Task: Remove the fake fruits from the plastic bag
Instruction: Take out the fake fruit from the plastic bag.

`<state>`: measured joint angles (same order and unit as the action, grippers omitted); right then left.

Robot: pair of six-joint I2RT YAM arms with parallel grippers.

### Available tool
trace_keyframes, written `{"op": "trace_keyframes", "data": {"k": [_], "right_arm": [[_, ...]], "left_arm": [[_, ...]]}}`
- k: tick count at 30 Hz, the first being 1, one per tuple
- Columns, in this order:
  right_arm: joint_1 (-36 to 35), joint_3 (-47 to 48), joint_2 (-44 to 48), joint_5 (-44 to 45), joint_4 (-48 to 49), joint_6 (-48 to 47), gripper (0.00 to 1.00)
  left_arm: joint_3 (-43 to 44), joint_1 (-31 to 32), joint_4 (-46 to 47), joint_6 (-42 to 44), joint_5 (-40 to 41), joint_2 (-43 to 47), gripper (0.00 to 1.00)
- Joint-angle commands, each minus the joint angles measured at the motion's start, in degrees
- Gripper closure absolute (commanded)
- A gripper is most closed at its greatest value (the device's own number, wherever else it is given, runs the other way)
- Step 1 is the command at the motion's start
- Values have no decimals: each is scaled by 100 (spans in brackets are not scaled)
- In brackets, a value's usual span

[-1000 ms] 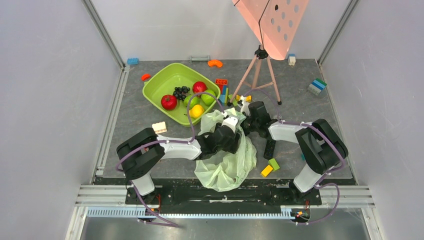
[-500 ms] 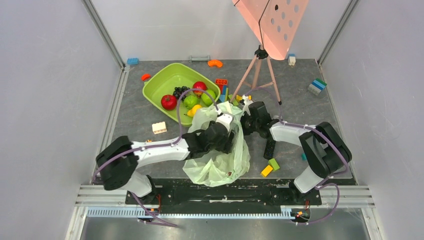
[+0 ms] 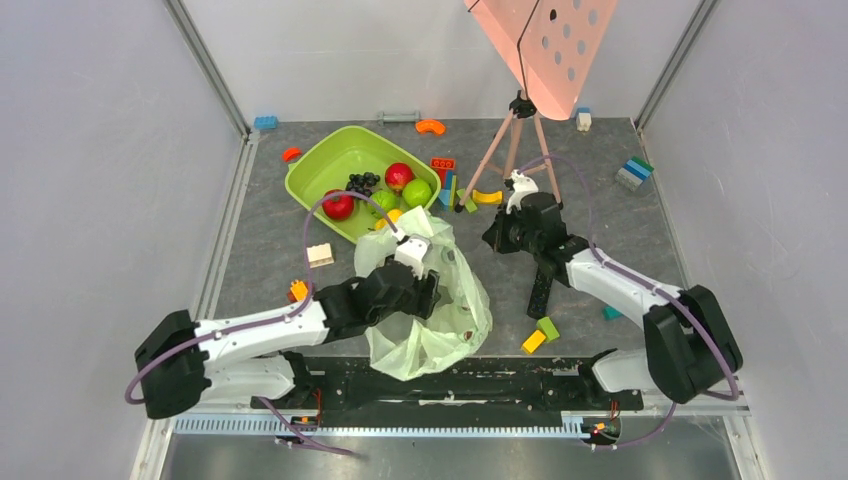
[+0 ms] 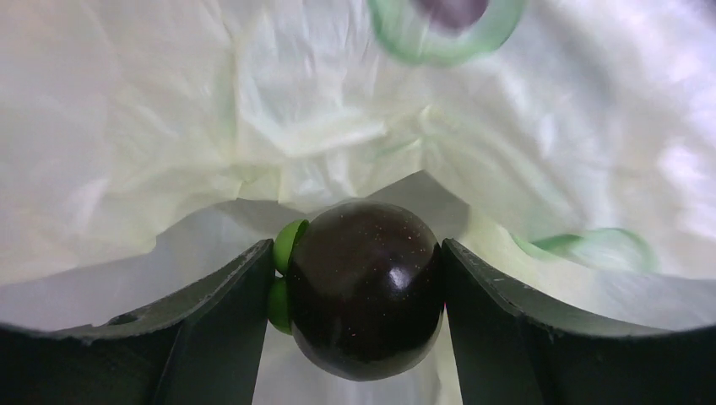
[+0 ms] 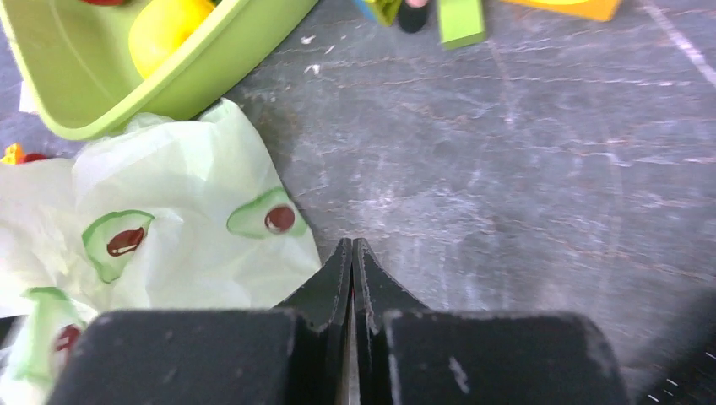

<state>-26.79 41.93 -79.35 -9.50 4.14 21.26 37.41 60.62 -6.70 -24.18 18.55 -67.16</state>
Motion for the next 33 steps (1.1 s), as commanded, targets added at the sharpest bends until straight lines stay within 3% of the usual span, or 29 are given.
{"op": "trace_keyframes", "data": {"k": [1,4,7,10,15,16,21,28,33], "right_arm": [[81,55,455,660,-404,-376,100],[137,36,679,597,-652,-441,97],[149,-72,950,110,-712,-434,51],[147,-229,1232,-223,-773,-409,33],[150,-451,1614,-25,-979,-480,27],[154,-527,1735,1,-1021,-487,26],[152,-596,2001,-3,-1047,-483,21],[152,-676,2146,126,-1082,-533,18],[147,-763,2188,152,-1017,-503,17]], "left_arm": [[-350,21,621,19,42,758,34],[-605,21,888,18,107,1207,33],[-700,22,958,54,254,1350,33],[-572,22,774,72,180,1353,34],[-67,20,-112,218,-688,1535,31],[251,52,-689,203,-1186,1580,31],[410,65,-1027,-287,-2279,1670,32],[1082,64,-2041,-405,-2864,1698,32],[1639,73,-2183,-371,-2940,1712,32]]}}
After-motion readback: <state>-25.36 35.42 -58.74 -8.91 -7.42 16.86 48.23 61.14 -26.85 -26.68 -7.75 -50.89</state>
